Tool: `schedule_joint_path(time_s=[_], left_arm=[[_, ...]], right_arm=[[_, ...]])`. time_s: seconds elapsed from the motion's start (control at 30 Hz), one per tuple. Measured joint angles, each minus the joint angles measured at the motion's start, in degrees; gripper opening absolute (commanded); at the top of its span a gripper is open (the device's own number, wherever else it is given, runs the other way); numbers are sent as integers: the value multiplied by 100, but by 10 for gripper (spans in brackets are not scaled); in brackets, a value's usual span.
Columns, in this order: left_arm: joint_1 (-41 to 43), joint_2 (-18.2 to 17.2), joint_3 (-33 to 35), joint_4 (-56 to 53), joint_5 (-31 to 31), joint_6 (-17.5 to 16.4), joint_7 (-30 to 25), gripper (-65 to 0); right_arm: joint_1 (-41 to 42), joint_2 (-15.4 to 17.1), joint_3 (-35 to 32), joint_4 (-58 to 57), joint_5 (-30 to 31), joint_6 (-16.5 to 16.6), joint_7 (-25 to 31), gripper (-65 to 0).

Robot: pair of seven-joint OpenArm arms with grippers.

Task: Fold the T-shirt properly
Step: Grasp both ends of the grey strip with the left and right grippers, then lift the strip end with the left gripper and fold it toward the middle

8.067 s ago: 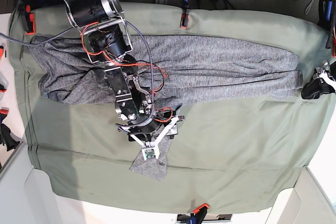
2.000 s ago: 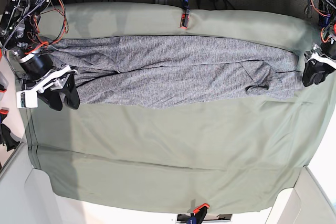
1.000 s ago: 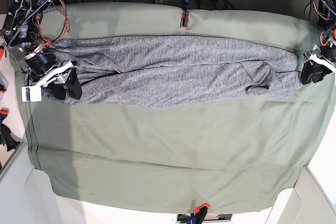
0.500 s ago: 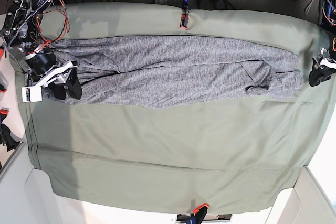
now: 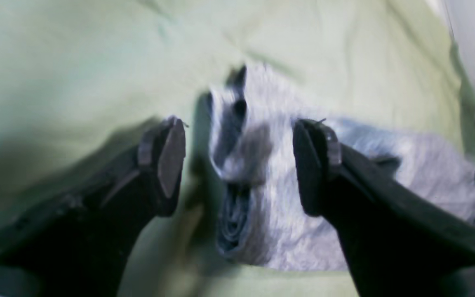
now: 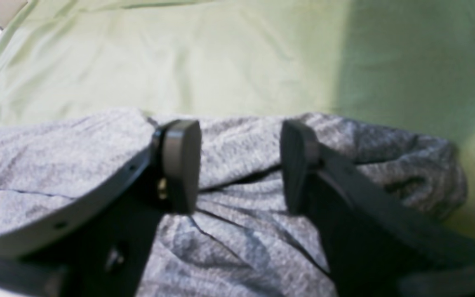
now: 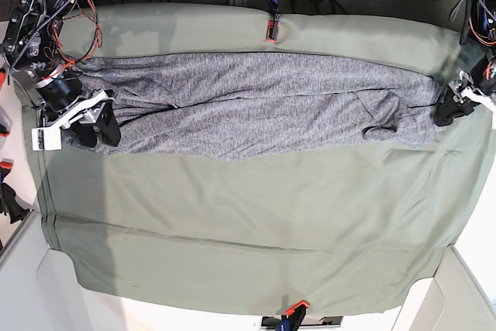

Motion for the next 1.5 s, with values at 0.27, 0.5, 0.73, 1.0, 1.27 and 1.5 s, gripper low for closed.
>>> schedule_joint_path(time_s=[0.27,0.5,0.73,1.0,1.27,1.5], left_arm=[[-96,7,302,-111,-101,-24,-109,-217],[-92,127,323,-111,-1202,-24,905,-217],[-79,133,323,-125,-1423,-22,1099,-217],[-79,142,323,-125,-1425,-24,1113,-218],[-76,146,345,-127,-1401,-22,837,-644],[-76,146,350,-127,-1287,-20,442,-650]], right_arm=[[0,-2,0,0,-2,0,-2,-340],[0,0,0,0,-2,0,-2,-340],[0,0,0,0,-2,0,2,-340],[0,0,0,0,-2,0,2,-340],[0,0,0,0,-2,0,2,-340],[0,0,0,0,-2,0,2,-340]])
